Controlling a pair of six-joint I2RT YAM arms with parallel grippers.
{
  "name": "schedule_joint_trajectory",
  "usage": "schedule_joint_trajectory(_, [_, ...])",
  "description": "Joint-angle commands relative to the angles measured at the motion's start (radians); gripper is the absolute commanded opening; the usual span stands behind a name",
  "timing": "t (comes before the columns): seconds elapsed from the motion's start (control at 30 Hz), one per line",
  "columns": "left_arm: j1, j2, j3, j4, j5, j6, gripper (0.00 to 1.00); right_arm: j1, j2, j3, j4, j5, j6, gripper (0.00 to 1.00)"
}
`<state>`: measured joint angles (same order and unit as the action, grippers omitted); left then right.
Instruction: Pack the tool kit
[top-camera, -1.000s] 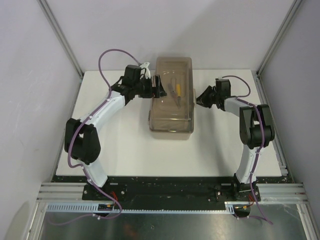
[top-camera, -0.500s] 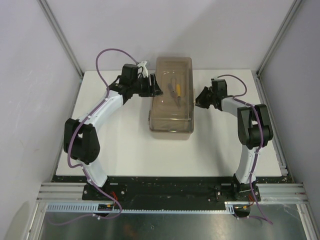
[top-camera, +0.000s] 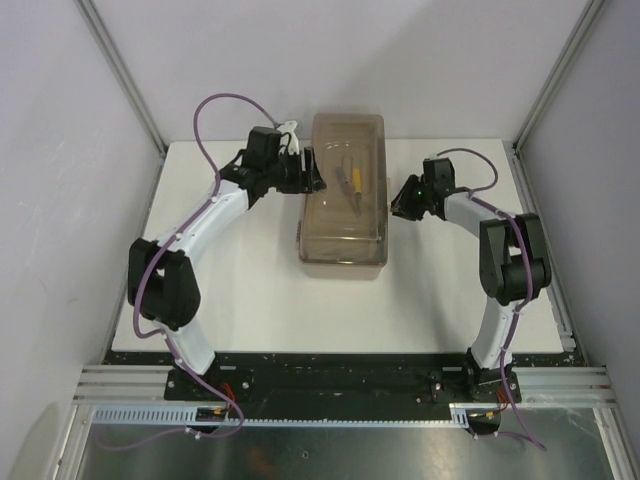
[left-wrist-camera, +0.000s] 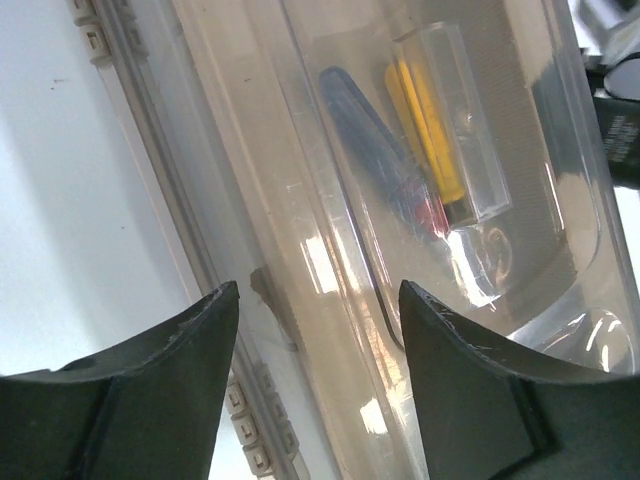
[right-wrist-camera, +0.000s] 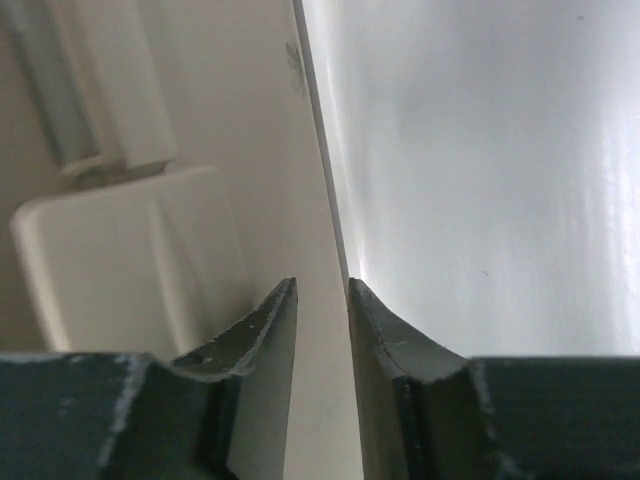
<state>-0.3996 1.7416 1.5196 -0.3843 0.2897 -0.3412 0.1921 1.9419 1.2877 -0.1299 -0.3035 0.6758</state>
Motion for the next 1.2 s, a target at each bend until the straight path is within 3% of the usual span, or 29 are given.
schedule_joint_trajectory(0.0, [-0.018, -0.011, 0.050, -0.142, -0.108, 0.084, 0.73, -0.024, -0.153, 0.055, -0.141, 0.143, -0.078, 0.39])
schedule_joint_trajectory(0.17, [-0.014, -0.097, 0.071, -0.145, -0.218, 0.105, 0.96, -0.050, -0.255, 0.032, -0.212, 0.262, -0.117, 0.63])
schedule_joint_trajectory(0.37, [-0.006, -0.277, -0.046, -0.146, -0.379, 0.116, 0.99, -0.093, -0.413, -0.034, -0.306, 0.423, -0.114, 0.79])
schedule_joint_trajectory(0.73, [0.040, -0.726, -0.372, -0.146, -0.495, 0.099, 0.99, -0.177, -0.908, -0.195, -0.572, 0.682, -0.124, 0.84])
schedule_joint_trajectory(0.9, [0.040, -0.927, -0.492, -0.163, -0.565, 0.101, 0.99, -0.276, -1.117, -0.204, -0.712, 0.791, -0.128, 0.84])
schedule_joint_trajectory(1.17, [0.039, -1.061, -0.538, -0.221, -0.592, 0.108, 0.99, -0.310, -1.373, -0.201, -0.836, 0.895, -0.152, 0.96])
